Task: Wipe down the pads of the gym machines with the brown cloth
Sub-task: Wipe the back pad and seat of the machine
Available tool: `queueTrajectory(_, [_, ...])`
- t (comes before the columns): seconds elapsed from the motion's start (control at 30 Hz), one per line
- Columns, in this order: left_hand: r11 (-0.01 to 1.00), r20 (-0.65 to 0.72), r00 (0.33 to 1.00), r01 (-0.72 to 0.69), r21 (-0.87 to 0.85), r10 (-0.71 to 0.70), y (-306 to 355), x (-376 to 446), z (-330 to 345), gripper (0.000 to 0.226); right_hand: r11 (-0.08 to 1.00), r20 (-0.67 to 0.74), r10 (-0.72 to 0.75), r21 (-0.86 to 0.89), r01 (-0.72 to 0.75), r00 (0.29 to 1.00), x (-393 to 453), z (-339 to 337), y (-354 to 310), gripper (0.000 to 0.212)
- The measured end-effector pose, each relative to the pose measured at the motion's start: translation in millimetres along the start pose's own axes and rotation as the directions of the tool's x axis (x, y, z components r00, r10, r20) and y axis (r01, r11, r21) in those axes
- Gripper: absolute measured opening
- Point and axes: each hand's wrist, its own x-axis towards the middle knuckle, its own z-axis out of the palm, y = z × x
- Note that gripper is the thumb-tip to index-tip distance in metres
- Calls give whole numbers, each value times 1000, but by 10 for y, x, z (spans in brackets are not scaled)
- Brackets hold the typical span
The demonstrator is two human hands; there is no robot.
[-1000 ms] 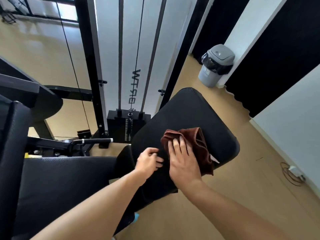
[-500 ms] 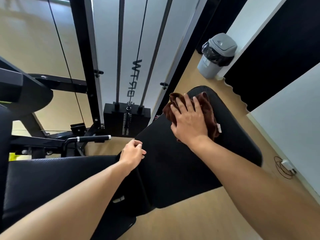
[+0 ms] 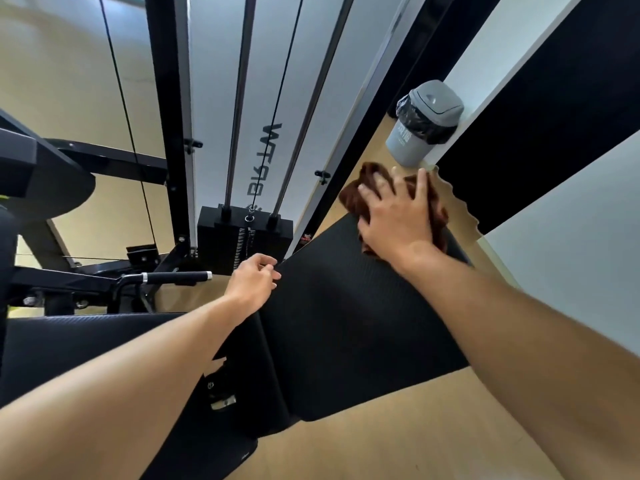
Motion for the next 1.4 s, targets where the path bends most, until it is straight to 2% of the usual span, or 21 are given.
queueTrajectory(0.07, [1000, 16, 1000, 11, 11, -11, -79, -54, 16, 23, 999, 28, 43, 27, -44, 999, 81, -54, 59, 62])
queueTrajectory(0.17, [999, 41, 998, 37, 9, -37, -265, -141, 38, 22, 999, -24, 20, 50, -19, 1000, 2, 16, -219, 59])
queueTrajectory(0.23, [997, 60, 996, 74, -3, -74, -414, -181, 41, 24, 990, -25, -56, 129, 59, 998, -163, 167, -568, 58])
queueTrajectory(0.3, [992, 60, 990, 126, -1, -125, -602, -244, 32, 26, 952, 29, -222, 221, 210, 975, -536, 423, -1040, 59])
queueTrajectory(0.33, [988, 53, 987, 154, 3, -154, -696, -278, 22, 26, 918, 82, -335, 254, 305, 939, -809, 565, -1303, 59])
queueTrajectory(0.4, [979, 38, 979, 201, 40, -202, -890, -376, -17, 25, 825, 230, -548, 310, 473, 805, -1507, 817, -1783, 58])
queueTrajectory(0.47, [971, 46, 975, 210, 114, -216, -1027, -439, -99, 24, 752, 351, -660, 306, 584, 665, -2044, 978, -2016, 56])
queueTrajectory(0.5, [966, 53, 972, 219, 138, -228, -1070, -442, -154, 23, 730, 362, -682, 276, 625, 636, -2150, 1031, -2026, 55])
queueTrajectory(0.53, [961, 56, 968, 234, 147, -244, -1102, -419, -207, 23, 725, 345, -686, 250, 642, 641, -2136, 1044, -1982, 56])
queueTrajectory(0.6, [950, 34, 960, 268, 159, -276, -1081, -357, -266, 23, 771, 228, -636, 205, 602, 737, -1865, 982, -1772, 56])
queueTrajectory(0.67, [949, 9, 966, 251, 191, -257, -963, -291, -243, 23, 876, 92, -468, 173, 449, 879, -1330, 765, -1389, 57])
queueTrajectory(0.77, [974, 41, 980, 190, 128, -196, -687, -243, 5, 22, 976, -11, -190, 102, 190, 982, -399, 299, -585, 59])
queueTrajectory(0.83, [985, 76, 985, 151, 82, -157, -546, -248, 202, 22, 997, -27, -30, 67, 32, 999, 25, 88, -188, 57])
queueTrajectory(0.9, [990, 114, 985, 120, 69, -127, -481, -304, 352, 23, 997, -9, 51, 54, -51, 999, 196, 16, -97, 53])
queueTrajectory(1.0, [988, 156, 984, 66, 140, -88, -580, -364, 390, 28, 999, -12, 12, 51, -12, 1000, 189, 112, -436, 47])
queueTrajectory(1.1, [946, 163, 980, 54, 318, -111, -881, -369, 203, 33, 978, 3, -137, 160, 134, 991, -16, 447, -1080, 50])
queueTrajectory(1.2, [874, 167, 967, 94, 477, -195, -1156, -363, -77, 40, 884, 106, -391, 321, 341, 914, -578, 821, -1822, 58])
queueTrajectory(1.27, [823, 131, 959, 140, 551, -251, -1322, -308, -304, 38, 784, 247, -602, 366, 502, 759, -1053, 1013, -2186, 57])
queueTrajectory(1.33, [799, 100, 953, 178, 575, -284, -1416, -231, -466, 37, 712, 337, -702, 339, 614, 628, -1341, 1098, -2276, 55])
queueTrajectory(1.37, [796, 79, 951, 204, 569, -300, -1444, -215, -564, 38, 696, 343, -718, 333, 636, 606, -1338, 1102, -2298, 54])
queueTrajectory(1.4, [795, 68, 952, 208, 570, -298, -1412, -187, -608, 40, 711, 323, -703, 336, 618, 633, -1259, 1101, -2244, 54])
